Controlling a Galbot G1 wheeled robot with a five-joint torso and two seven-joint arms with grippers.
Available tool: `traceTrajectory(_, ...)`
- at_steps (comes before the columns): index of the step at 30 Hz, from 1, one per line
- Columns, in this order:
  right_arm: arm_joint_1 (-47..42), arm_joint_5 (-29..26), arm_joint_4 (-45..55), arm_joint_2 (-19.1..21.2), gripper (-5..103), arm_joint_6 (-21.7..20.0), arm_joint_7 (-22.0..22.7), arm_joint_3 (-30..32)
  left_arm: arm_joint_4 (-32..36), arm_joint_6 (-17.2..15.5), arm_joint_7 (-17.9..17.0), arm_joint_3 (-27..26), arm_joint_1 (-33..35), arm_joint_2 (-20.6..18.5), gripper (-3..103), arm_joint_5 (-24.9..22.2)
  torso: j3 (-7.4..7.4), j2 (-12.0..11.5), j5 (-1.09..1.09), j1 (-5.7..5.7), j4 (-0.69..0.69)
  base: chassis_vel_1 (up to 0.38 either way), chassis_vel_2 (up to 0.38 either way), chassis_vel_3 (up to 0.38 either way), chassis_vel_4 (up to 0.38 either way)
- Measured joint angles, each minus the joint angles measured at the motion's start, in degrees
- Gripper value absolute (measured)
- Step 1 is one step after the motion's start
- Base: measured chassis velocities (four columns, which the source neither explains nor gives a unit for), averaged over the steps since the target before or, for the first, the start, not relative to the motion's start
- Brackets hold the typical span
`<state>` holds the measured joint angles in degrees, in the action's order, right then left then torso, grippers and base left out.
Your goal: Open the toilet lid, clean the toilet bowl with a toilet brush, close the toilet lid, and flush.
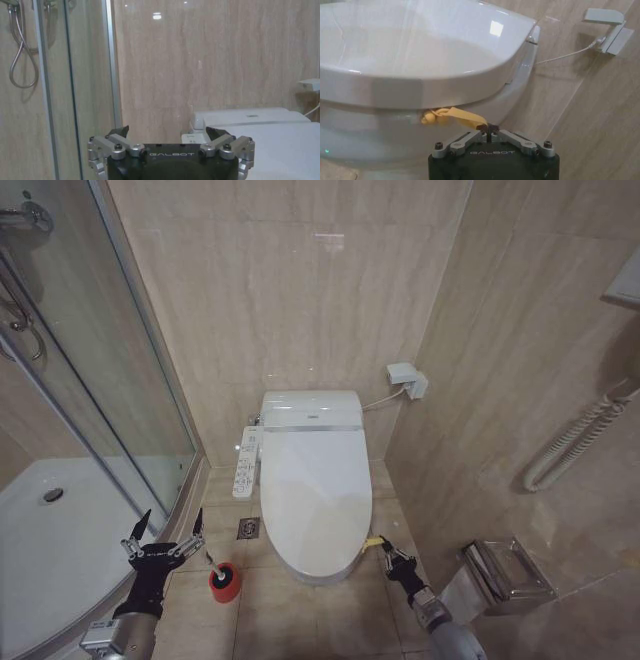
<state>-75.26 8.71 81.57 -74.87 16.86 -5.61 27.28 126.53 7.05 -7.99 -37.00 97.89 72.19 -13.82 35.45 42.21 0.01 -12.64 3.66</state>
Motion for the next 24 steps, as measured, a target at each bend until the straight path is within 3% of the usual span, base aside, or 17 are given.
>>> traceTrajectory(1,0.0,0.0,0.0,0.0,13,0.0,0.0,0.0,0.0,0.0,0.0,0.0,0.0,0.0,100,0.0,0.00,0.0,0.00,0.00,0.00,0.000,0.000,0.000,0.000)
traceTrajectory(2,0.0,-0.3,0.1,0.0,0,0.0,0.3,0.0,0.0,0.0,0.0,0.0,0.0,0.0,100,0.0,0.00,0.0,0.00,0.00,0.00,0.000,0.000,0.000,0.000)
traceTrajectory(10,0.5,-6.1,3.4,-1.0,0,-0.6,2.5,1.5,0.0,0.0,0.0,0.0,0.0,0.0,100,0.0,0.00,0.0,0.03,0.00,-0.03,0.000,0.000,0.000,0.000)
traceTrajectory(16,0.7,-13.3,11.4,-1.5,0,-4.2,4.3,4.0,0.0,0.0,0.0,0.0,0.0,0.0,100,0.0,0.00,0.0,0.00,0.00,-0.01,0.000,0.000,0.000,0.000)
traceTrajectory(24,1.7,-17.9,17.8,-2.3,0,-6.5,6.6,5.7,0.0,0.0,0.0,0.0,0.0,0.0,100,0.0,0.00,0.0,-0.01,0.00,0.00,0.000,0.000,0.000,0.000)
